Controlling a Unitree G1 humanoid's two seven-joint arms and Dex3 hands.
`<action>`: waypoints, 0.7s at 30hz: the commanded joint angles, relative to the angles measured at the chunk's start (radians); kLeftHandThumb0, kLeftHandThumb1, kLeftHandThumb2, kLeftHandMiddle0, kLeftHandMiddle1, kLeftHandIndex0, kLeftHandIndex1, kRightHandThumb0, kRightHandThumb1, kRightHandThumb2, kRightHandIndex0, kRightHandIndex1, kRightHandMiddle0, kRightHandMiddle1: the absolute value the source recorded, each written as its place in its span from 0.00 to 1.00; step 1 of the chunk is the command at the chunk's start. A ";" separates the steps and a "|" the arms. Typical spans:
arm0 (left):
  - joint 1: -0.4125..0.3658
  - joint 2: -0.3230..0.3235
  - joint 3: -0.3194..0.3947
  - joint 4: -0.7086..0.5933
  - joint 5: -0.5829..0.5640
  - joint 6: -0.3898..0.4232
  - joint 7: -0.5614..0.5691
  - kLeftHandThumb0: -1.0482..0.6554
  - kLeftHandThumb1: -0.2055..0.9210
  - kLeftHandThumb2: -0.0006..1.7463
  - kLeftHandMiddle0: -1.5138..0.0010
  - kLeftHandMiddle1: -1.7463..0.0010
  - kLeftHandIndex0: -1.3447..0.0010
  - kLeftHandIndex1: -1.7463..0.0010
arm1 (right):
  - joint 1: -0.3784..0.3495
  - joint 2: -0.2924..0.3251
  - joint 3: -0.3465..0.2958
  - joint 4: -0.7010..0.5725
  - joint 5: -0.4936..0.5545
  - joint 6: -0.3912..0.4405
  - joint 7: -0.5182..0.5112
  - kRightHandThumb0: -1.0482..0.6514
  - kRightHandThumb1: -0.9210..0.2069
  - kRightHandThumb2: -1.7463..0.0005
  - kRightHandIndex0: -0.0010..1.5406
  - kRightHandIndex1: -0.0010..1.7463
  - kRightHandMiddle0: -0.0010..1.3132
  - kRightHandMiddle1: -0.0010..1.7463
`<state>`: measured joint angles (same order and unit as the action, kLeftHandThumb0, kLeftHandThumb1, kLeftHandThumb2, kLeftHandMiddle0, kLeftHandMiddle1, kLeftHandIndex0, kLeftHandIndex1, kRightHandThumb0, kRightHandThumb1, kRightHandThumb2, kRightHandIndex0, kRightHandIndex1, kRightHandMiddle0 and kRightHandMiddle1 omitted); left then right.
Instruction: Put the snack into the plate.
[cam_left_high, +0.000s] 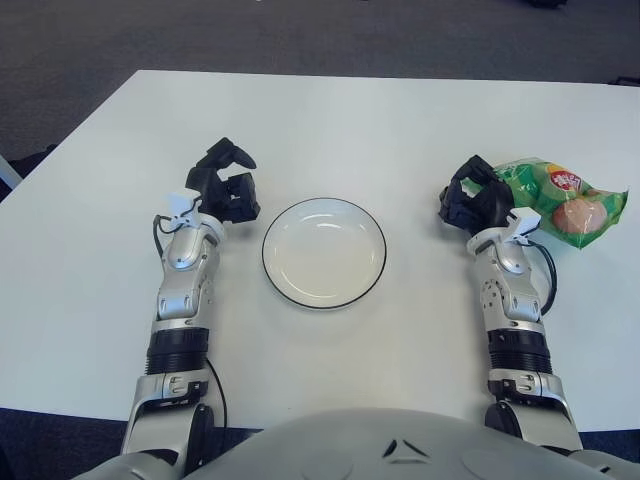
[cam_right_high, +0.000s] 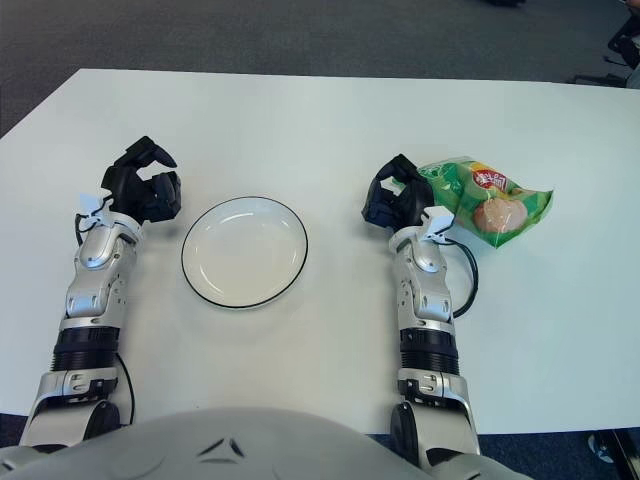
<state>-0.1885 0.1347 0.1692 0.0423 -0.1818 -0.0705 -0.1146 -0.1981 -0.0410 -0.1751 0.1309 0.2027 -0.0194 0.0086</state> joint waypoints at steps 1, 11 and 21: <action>0.040 0.002 0.000 -0.002 -0.001 0.012 -0.009 0.32 0.42 0.79 0.16 0.00 0.51 0.00 | 0.142 0.044 0.008 0.052 -0.006 -0.014 0.003 0.32 0.60 0.20 0.85 1.00 0.51 1.00; 0.042 0.002 0.002 -0.013 0.000 0.030 -0.004 0.32 0.42 0.79 0.16 0.00 0.51 0.00 | 0.143 0.034 0.016 0.072 -0.018 -0.047 0.022 0.32 0.60 0.19 0.85 1.00 0.52 1.00; 0.043 0.001 0.002 -0.018 0.008 0.031 0.001 0.32 0.41 0.80 0.16 0.00 0.51 0.00 | 0.140 0.037 0.011 0.082 -0.029 -0.059 0.024 0.31 0.61 0.19 0.86 1.00 0.52 1.00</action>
<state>-0.1839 0.1356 0.1704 0.0236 -0.1802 -0.0470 -0.1145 -0.1983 -0.0428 -0.1674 0.1361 0.1757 -0.0622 0.0315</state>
